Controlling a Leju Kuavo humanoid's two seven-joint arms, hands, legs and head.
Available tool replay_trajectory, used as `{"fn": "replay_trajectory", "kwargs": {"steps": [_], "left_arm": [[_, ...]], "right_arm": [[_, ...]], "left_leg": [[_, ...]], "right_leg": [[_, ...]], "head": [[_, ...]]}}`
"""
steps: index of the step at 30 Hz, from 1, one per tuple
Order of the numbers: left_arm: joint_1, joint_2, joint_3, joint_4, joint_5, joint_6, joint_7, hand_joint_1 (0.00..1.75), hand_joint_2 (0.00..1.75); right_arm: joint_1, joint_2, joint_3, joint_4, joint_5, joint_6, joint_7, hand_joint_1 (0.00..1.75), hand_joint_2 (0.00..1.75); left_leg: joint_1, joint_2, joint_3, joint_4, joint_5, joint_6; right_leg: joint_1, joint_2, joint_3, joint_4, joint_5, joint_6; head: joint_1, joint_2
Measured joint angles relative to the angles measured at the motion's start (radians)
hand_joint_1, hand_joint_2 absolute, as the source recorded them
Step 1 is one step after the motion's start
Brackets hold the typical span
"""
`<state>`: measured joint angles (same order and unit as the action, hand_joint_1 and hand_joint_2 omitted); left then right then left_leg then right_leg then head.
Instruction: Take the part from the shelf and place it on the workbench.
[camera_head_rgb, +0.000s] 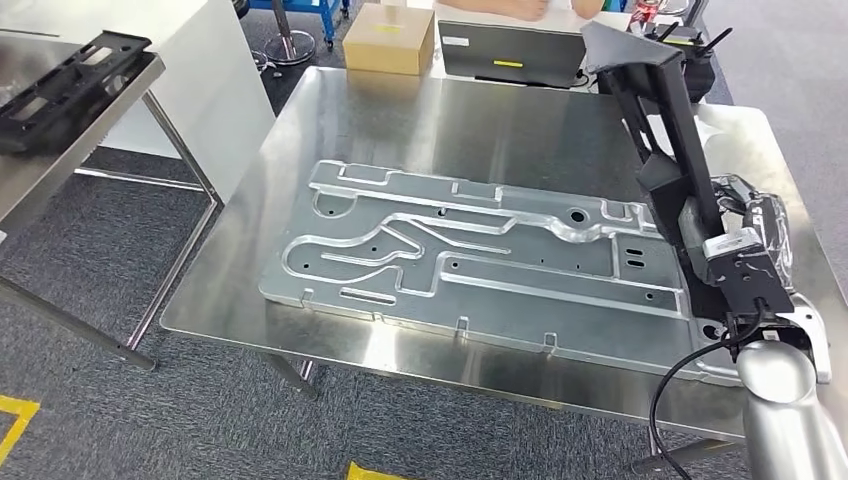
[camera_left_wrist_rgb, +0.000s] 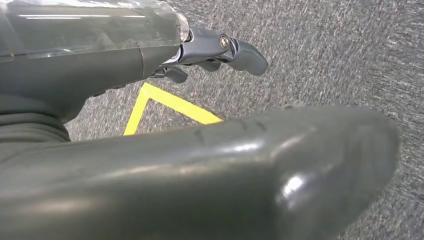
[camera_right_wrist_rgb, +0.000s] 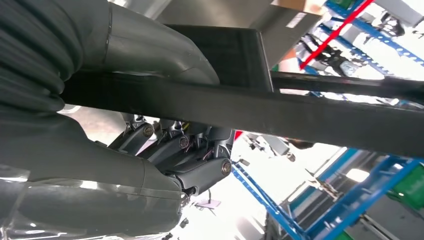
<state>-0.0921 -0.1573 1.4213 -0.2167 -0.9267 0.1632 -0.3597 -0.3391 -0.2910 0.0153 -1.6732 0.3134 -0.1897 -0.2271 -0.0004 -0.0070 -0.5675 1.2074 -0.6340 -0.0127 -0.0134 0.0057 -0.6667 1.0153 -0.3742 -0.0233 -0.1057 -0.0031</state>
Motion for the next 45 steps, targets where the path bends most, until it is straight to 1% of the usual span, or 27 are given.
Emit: {"fn": "replay_trajectory", "kwargs": {"steps": [1,3,5,7,9,11,13,14,15,16,17,19,20,24,26,28,29,30,31,33,35,38,40,41,43,44,45], "left_arm": [[0.000,0.000,-0.002,0.000,-0.003,-0.005,0.001,0.00,0.00],[0.001,0.002,-0.004,0.000,-0.006,-0.009,0.003,0.00,0.00],[0.001,0.005,-0.005,0.000,-0.008,-0.011,0.005,0.00,0.00],[0.000,0.007,-0.006,0.000,-0.011,-0.012,0.007,0.00,0.00],[0.000,0.007,-0.007,0.000,-0.013,-0.013,0.008,0.00,0.00],[-0.002,0.007,-0.009,0.000,-0.015,-0.014,0.008,0.00,0.00],[-0.003,0.007,-0.010,0.000,-0.016,-0.014,0.009,0.00,0.00],[-0.002,0.007,-0.011,0.000,-0.017,-0.015,0.009,0.00,0.00],[-0.002,0.007,-0.012,0.000,-0.018,-0.016,0.009,0.00,0.00],[-0.002,0.007,-0.014,0.000,-0.020,-0.017,0.010,0.00,0.00],[-0.002,0.007,-0.016,0.000,-0.022,-0.018,0.010,0.00,0.00],[-0.003,0.007,-0.020,0.000,-0.025,-0.020,0.012,0.00,0.00],[-0.004,0.007,-0.022,0.000,-0.026,-0.021,0.012,0.00,0.00],[-0.010,0.008,-0.030,0.000,-0.035,-0.025,0.014,0.00,0.00],[-0.016,0.008,-0.033,0.000,-0.040,-0.025,0.016,0.00,0.00],[-0.017,0.008,-0.035,0.000,-0.044,-0.025,0.019,0.00,0.00],[-0.016,0.008,-0.036,0.000,-0.046,-0.025,0.023,0.00,0.00],[-0.015,0.008,-0.038,0.000,-0.048,-0.024,0.026,0.00,0.00],[-0.015,0.008,-0.039,0.000,-0.049,-0.024,0.029,0.00,0.00],[-0.015,0.010,-0.041,0.000,-0.051,-0.022,0.034,0.00,0.00],[-0.015,0.011,-0.044,0.000,-0.051,-0.019,0.036,0.00,0.00],[-0.015,0.011,-0.047,0.000,-0.049,-0.018,0.033,0.00,0.00],[-0.016,0.009,-0.048,0.000,-0.048,-0.020,0.024,0.00,0.00],[-0.016,0.008,-0.049,0.000,-0.048,-0.021,0.020,0.00,0.00],[-0.016,0.007,-0.049,0.000,-0.047,-0.022,0.015,0.00,0.00],[-0.015,0.007,-0.049,0.000,-0.047,-0.022,0.015,0.00,0.00],[-0.015,0.007,-0.049,0.000,-0.047,-0.022,0.015,0.00,0.00]], "right_arm": [[0.010,0.000,-0.002,-0.003,0.008,-0.002,0.003,1.75,1.75],[0.022,0.001,-0.006,-0.009,0.017,-0.003,0.008,1.75,1.75],[0.026,0.001,-0.010,-0.010,0.025,-0.003,0.011,1.75,1.75],[0.030,0.002,-0.014,-0.010,0.034,-0.003,0.017,1.75,1.75],[0.033,0.004,-0.019,-0.011,0.042,-0.003,0.023,1.75,1.75],[0.032,0.004,-0.024,-0.011,0.047,-0.003,0.025,1.75,1.75],[0.034,0.004,-0.027,-0.010,0.054,-0.001,0.026,1.75,1.75],[0.035,0.005,-0.028,-0.008,0.061,0.002,0.028,1.75,1.75],[0.036,0.005,-0.029,-0.005,0.072,0.005,0.031,1.75,1.75],[0.034,0.006,-0.029,0.000,0.084,0.009,0.034,1.75,1.75],[0.027,0.006,-0.028,0.008,0.100,0.013,0.037,1.75,1.75],[0.000,0.010,-0.022,0.035,0.139,0.016,0.039,1.75,1.75],[-0.020,0.014,-0.016,0.058,0.165,0.015,0.040,1.75,1.75],[-0.140,0.056,0.051,0.214,0.351,-0.009,0.064,1.75,1.75],[-0.198,0.085,0.089,0.296,0.442,-0.020,0.078,1.75,1.75],[-0.238,0.119,0.122,0.370,0.505,-0.025,0.085,1.75,1.75],[-0.253,0.136,0.139,0.406,0.534,-0.026,0.087,1.75,1.75],[-0.266,0.154,0.156,0.441,0.564,-0.026,0.088,1.75,1.75],[-0.277,0.171,0.173,0.472,0.594,-0.026,0.089,1.75,1.75],[-0.294,0.205,0.204,0.531,0.647,-0.027,0.088,1.75,1.75],[-0.314,0.239,0.228,0.586,0.684,-0.027,0.082,1.75,1.75],[-0.341,0.284,0.255,0.652,0.718,-0.027,0.073,1.75,1.75],[-0.354,0.311,0.269,0.690,0.733,-0.027,0.072,1.75,1.75],[-0.363,0.323,0.276,0.709,0.739,-0.028,0.072,1.75,1.75],[-0.375,0.342,0.287,0.742,0.745,-0.029,0.073,1.75,1.75],[-0.377,0.348,0.291,0.754,0.747,-0.029,0.073,1.75,1.75],[-0.377,0.353,0.294,0.764,0.747,-0.029,0.073,1.75,1.75]], "left_leg": [[0.001,0.000,-0.035,0.015,0.002,0.000],[-0.001,0.000,-0.022,-0.104,0.106,0.012],[-0.007,0.001,-0.005,-0.187,0.168,0.024],[-0.010,0.000,-0.003,-0.201,0.177,0.032],[-0.004,0.002,0.006,-0.214,0.191,0.039],[0.002,0.004,0.014,-0.229,0.198,0.046],[0.002,0.004,0.015,-0.230,0.197,0.050],[0.002,0.003,0.016,-0.229,0.195,0.050],[0.003,0.003,0.016,-0.227,0.193,0.049],[0.004,0.002,0.017,-0.223,0.189,0.046],[0.006,0.001,0.017,-0.217,0.184,0.042],[0.006,0.000,0.013,-0.201,0.172,0.030],[0.005,0.001,0.008,-0.194,0.167,0.024],[0.004,0.006,0.005,-0.184,0.153,0.001],[0.007,0.006,-0.022,-0.118,0.114,-0.009],[0.010,0.006,-0.089,0.016,0.055,-0.015],[0.010,0.006,-0.119,0.072,0.039,-0.017],[0.011,0.006,-0.137,0.098,0.040,-0.018],[0.011,0.006,-0.135,0.084,0.061,-0.017],[0.011,0.007,-0.084,-0.044,0.137,-0.012],[0.008,0.007,-0.037,-0.156,0.184,-0.004],[0.005,0.007,-0.030,-0.180,0.192,0.009],[0.009,0.007,-0.027,-0.189,0.200,0.022],[0.011,0.007,-0.026,-0.194,0.204,0.028],[0.011,0.008,-0.026,-0.197,0.206,0.034],[0.010,0.008,-0.026,-0.196,0.206,0.035],[0.009,0.007,-0.026,-0.195,0.206,0.036]], "right_leg": [[0.002,0.001,0.017,0.001,-0.016,-0.001],[0.005,0.002,0.040,0.002,-0.033,0.000],[0.006,0.004,0.049,0.002,-0.040,0.006],[0.006,0.006,0.049,0.000,-0.042,0.017],[0.006,0.005,0.047,0.007,-0.053,0.028],[0.004,0.003,0.016,0.074,-0.096,0.037],[-0.001,0.002,-0.046,0.199,-0.150,0.047],[-0.006,0.001,-0.070,0.246,-0.162,0.052],[-0.010,0.000,-0.078,0.258,-0.155,0.057],[-0.015,-0.001,-0.068,0.234,-0.131,0.061],[-0.020,-0.003,-0.040,0.177,-0.095,0.065],[-0.023,-0.005,0.016,0.062,-0.053,0.066],[-0.022,-0.004,0.030,0.030,-0.047,0.063],[-0.019,0.003,0.034,0.020,-0.052,0.036],[-0.020,0.002,0.037,0.016,-0.052,0.023],[-0.017,-0.002,0.038,0.017,-0.053,0.016],[-0.015,-0.003,0.038,0.017,-0.054,0.014],[-0.013,-0.003,0.039,0.017,-0.054,0.013],[-0.012,-0.003,0.040,0.017,-0.054,0.013],[-0.011,-0.002,0.043,0.018,-0.056,0.015],[-0.007,0.000,0.043,0.020,-0.057,0.021],[-0.004,0.002,0.041,0.017,-0.053,0.036],[-0.004,0.000,0.035,0.033,-0.069,0.046],[-0.005,-0.001,0.019,0.068,-0.092,0.049],[-0.006,-0.002,-0.037,0.192,-0.155,0.052],[-0.006,-0.002,-0.066,0.254,-0.178,0.053],[-0.006,-0.002,-0.083,0.289,-0.184,0.053]], "head": [[0.000,0.000],[0.000,0.000],[0.000,0.000],[0.000,0.000],[0.000,0.000],[0.000,0.000],[0.000,0.000],[0.000,0.000],[0.000,0.000],[0.000,0.000],[0.000,0.000],[0.000,0.000],[-0.001,0.000],[-0.002,0.000],[-0.002,0.000],[-0.002,0.000],[-0.002,0.000],[-0.002,0.000],[-0.002,0.000],[-0.002,0.000],[-0.002,0.000],[-0.002,0.000],[-0.001,0.000],[-0.001,0.000],[-0.001,0.000],[-0.001,0.000],[-0.001,0.000]]}}
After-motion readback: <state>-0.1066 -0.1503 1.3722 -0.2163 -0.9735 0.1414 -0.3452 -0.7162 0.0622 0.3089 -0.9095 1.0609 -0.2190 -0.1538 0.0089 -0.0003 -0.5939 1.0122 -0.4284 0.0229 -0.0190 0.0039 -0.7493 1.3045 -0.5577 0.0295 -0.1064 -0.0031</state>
